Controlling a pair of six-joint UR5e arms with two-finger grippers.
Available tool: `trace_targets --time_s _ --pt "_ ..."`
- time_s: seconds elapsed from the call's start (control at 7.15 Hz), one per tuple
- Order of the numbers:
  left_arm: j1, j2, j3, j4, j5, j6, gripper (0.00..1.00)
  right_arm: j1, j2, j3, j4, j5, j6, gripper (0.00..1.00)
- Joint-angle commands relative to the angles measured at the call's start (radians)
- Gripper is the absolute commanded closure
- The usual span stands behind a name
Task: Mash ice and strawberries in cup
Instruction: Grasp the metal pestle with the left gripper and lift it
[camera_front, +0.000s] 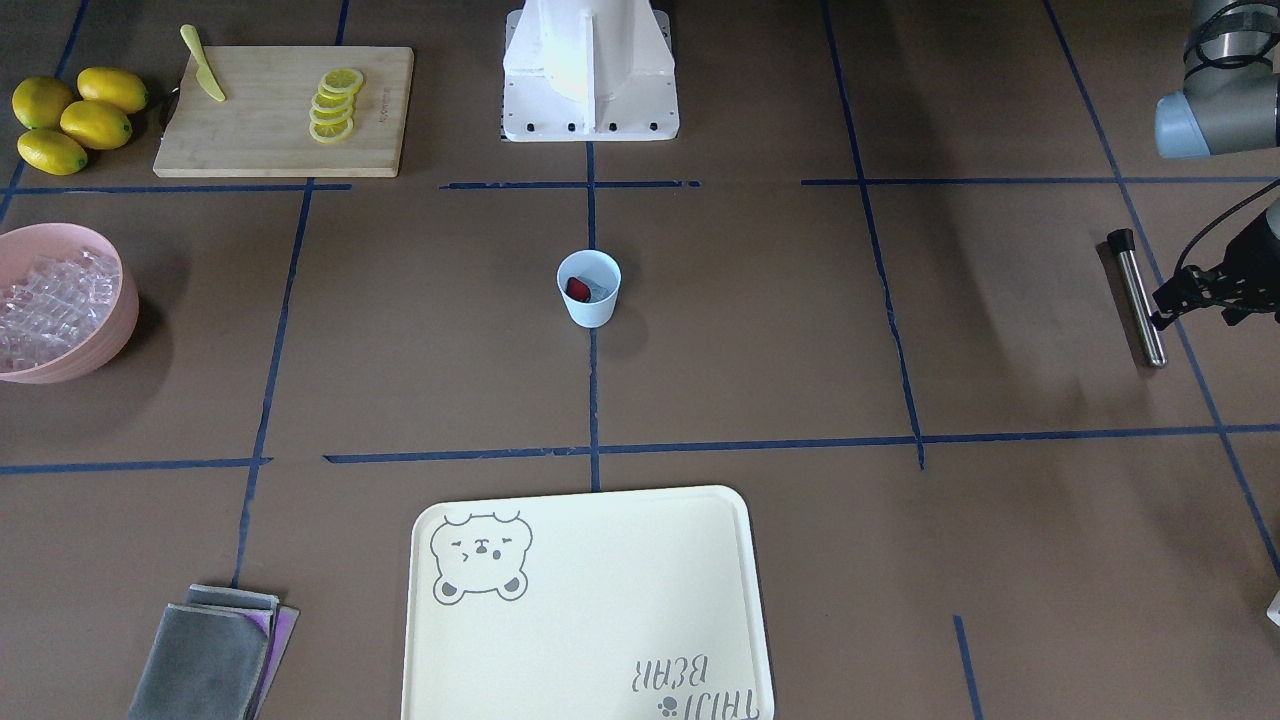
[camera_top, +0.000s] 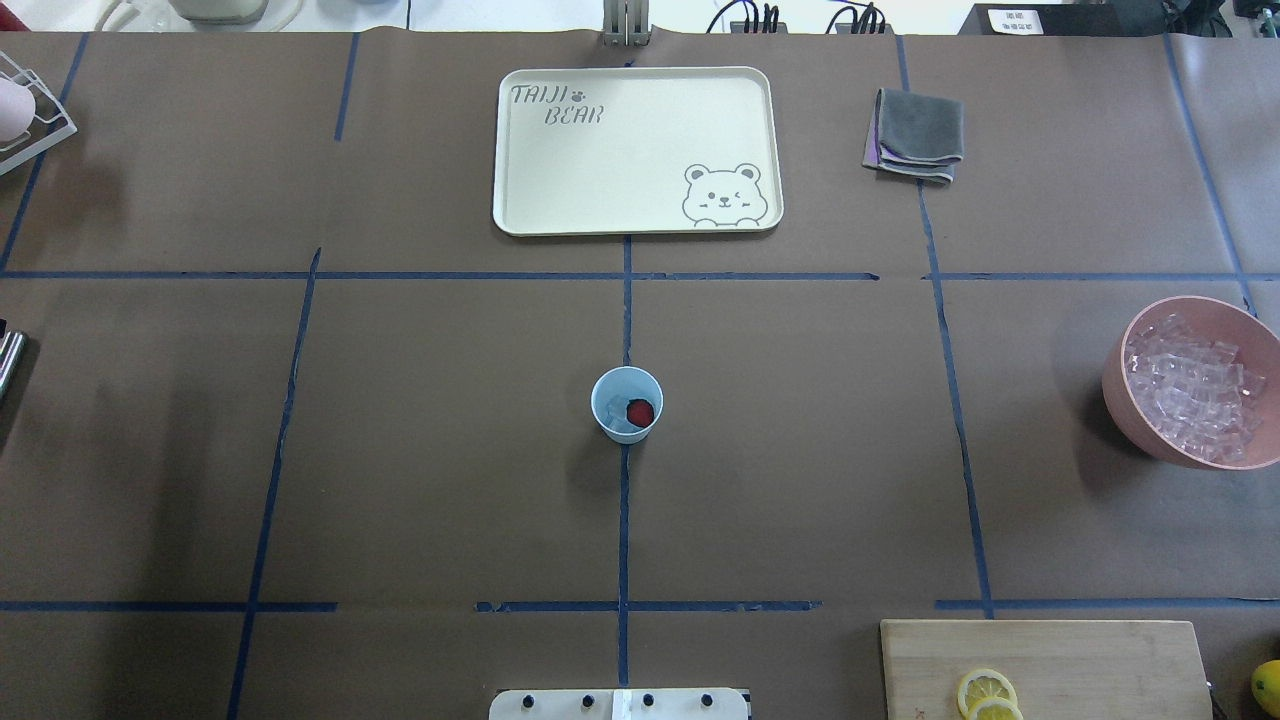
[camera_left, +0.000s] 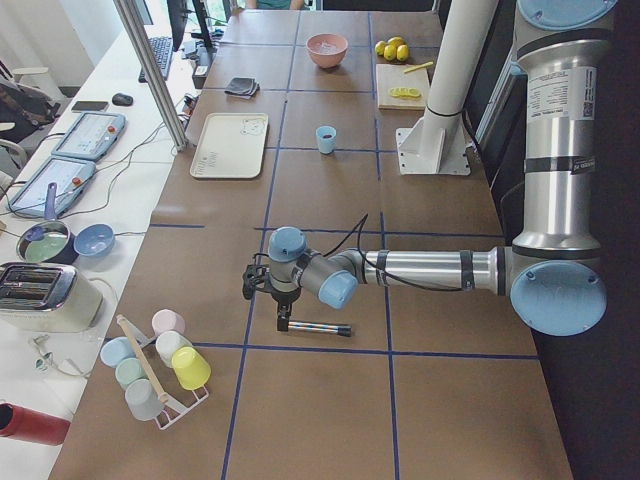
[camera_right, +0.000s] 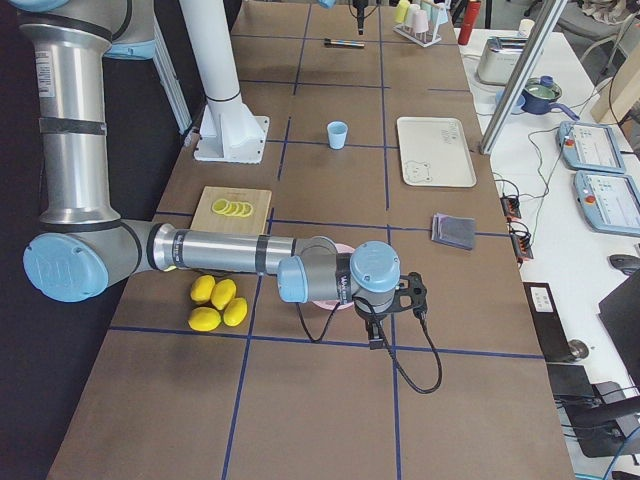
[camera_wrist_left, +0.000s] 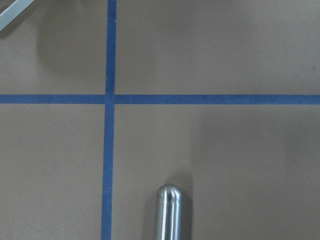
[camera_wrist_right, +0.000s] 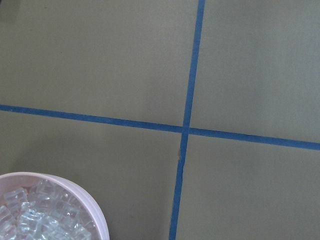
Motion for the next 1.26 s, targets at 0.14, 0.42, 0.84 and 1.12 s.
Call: trace_targets --time_s 0.14,0.42,0.84,1.12 --pt "0.109 0.001 0.142 -0.292 0.068 -0.208 0.00 0.000 0.000 0.001 0.002 0.000 0.000 0.00" --pt "0.133 0.004 0.139 -0.308 0.075 -0.208 0.00 0.000 0.002 0.001 0.002 0.000 0.000 0.00" --pt "0.135 0.047 0.130 -0.343 0.076 -0.198 0.00 0.002 0.003 0.001 0.002 -0.002 0.000 0.00" --pt "0.138 0.052 0.129 -0.343 0.089 -0.198 0.15 0.002 0.010 0.001 0.002 -0.002 0.000 0.00"
